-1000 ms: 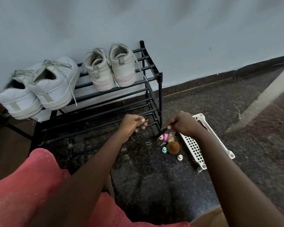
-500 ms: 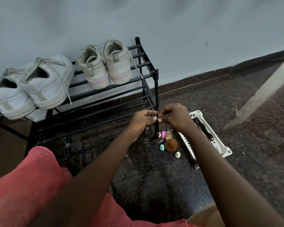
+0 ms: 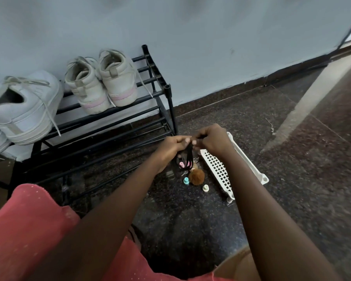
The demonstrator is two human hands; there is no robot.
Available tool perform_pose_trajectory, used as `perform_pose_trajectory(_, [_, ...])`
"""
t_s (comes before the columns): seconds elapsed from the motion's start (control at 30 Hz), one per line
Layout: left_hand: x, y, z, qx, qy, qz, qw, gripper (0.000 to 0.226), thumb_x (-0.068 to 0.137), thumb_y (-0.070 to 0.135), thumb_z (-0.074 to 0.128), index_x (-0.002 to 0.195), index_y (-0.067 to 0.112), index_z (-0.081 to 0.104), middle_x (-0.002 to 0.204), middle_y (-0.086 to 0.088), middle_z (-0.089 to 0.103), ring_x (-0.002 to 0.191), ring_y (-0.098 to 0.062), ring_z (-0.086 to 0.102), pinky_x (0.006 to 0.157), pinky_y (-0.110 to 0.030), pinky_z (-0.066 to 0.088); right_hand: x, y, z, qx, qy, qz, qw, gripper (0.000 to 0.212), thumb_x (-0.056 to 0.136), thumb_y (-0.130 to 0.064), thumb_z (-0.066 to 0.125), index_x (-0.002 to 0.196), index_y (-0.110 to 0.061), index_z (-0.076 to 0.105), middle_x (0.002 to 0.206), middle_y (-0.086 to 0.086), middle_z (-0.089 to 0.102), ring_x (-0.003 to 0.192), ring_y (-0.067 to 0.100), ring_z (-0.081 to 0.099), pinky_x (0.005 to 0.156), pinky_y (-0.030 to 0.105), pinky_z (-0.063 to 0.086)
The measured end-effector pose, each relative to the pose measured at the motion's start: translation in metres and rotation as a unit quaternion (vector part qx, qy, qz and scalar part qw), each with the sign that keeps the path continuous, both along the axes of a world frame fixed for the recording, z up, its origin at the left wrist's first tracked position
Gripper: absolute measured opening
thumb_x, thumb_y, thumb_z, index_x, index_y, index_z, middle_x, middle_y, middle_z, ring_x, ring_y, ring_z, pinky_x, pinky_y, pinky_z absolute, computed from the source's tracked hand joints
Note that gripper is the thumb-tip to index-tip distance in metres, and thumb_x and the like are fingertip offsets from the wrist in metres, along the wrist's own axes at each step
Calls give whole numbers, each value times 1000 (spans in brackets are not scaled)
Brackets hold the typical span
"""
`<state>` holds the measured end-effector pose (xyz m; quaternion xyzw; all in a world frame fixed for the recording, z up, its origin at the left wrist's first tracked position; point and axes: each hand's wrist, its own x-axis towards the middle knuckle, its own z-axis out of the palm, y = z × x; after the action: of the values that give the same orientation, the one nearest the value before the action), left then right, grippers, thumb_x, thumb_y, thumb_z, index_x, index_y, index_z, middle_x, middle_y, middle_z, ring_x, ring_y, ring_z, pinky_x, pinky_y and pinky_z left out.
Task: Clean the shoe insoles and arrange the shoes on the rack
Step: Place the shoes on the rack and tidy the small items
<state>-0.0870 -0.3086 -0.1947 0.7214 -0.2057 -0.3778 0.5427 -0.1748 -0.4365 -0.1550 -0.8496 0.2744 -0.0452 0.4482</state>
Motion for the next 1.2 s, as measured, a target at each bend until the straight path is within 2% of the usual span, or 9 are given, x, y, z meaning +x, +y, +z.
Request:
perform_pose_trajectory(0.07, [-4,-15,-2,4,33,-56,998,34,89,37,57,111,14,67,101,-6,70,97,-18,64,85,-28,47,-3,-15,-6,-17,9,-33,999,11,77,-9,74,88,-7,75,82,9,72,76,18,66,72,24,54])
perform_pose_trajectory(0.27, [2,-63,-27,78,39,-137,987,23,93,11,56,115,7,61,77,2,66,62,-5,65,65,-22,52,-23,-77,-36,12,52,-113,992,12,70,0,76,66,-11,72,72,12,70,71,21,65,76,35,57])
perform_pose_trajectory(0.4, [19,-98,-57,94,116,-124,981,30,94,4,52,123,5,57,83,-2,61,72,-8,59,75,-26,56,-46,-120,-73,48,52,-152,986,26,68,5,77,58,-17,67,56,0,65,47,2,59,52,17,49])
perform_pose_trajectory(0.57, [33,-159,-105,76,179,-11,981,31,89,-10,52,120,-11,54,84,-9,61,70,-9,60,61,-14,55,-56,-146,-131,-8,86,-186,979,13,76,0,73,86,-7,75,74,4,68,50,-1,56,41,4,39])
perform_pose_trajectory(0.67, [35,-195,-139,98,191,9,977,22,88,-14,51,108,-11,58,83,-12,59,71,-13,59,63,-15,56,-51,-151,-172,-67,139,-148,977,18,82,-2,66,98,-8,74,88,10,72,68,13,62,55,15,49])
perform_pose_trajectory(0.77, [42,-225,-169,139,131,14,981,24,87,-14,53,109,-11,61,90,-18,61,74,-19,64,56,-18,56,-45,-153,-215,-134,172,-80,973,21,85,-2,61,102,-6,72,94,16,71,77,26,66,76,32,55])
perform_pose_trajectory(0.93, [51,-255,-210,196,-5,26,980,18,85,-10,59,102,-10,66,76,-19,62,47,-16,61,35,-15,44,-26,-153,-261,-268,184,4,946,24,89,-5,54,108,4,66,102,20,63,88,34,63,76,36,49])
perform_pose_trajectory(1.07, [55,-258,-240,221,-217,-85,947,28,86,3,62,112,11,69,107,-11,70,91,-21,68,81,-27,54,-16,-147,-277,-323,204,-23,924,21,91,-2,50,105,7,63,99,21,62,87,34,62,66,37,46])
perform_pose_trajectory(1.2, [46,-247,-244,223,-348,-133,901,31,88,8,52,110,20,69,109,-10,67,101,-26,61,83,-31,47,-13,-143,-284,-326,204,-64,921,23,90,1,48,105,4,66,96,20,63,89,33,60,66,36,46])
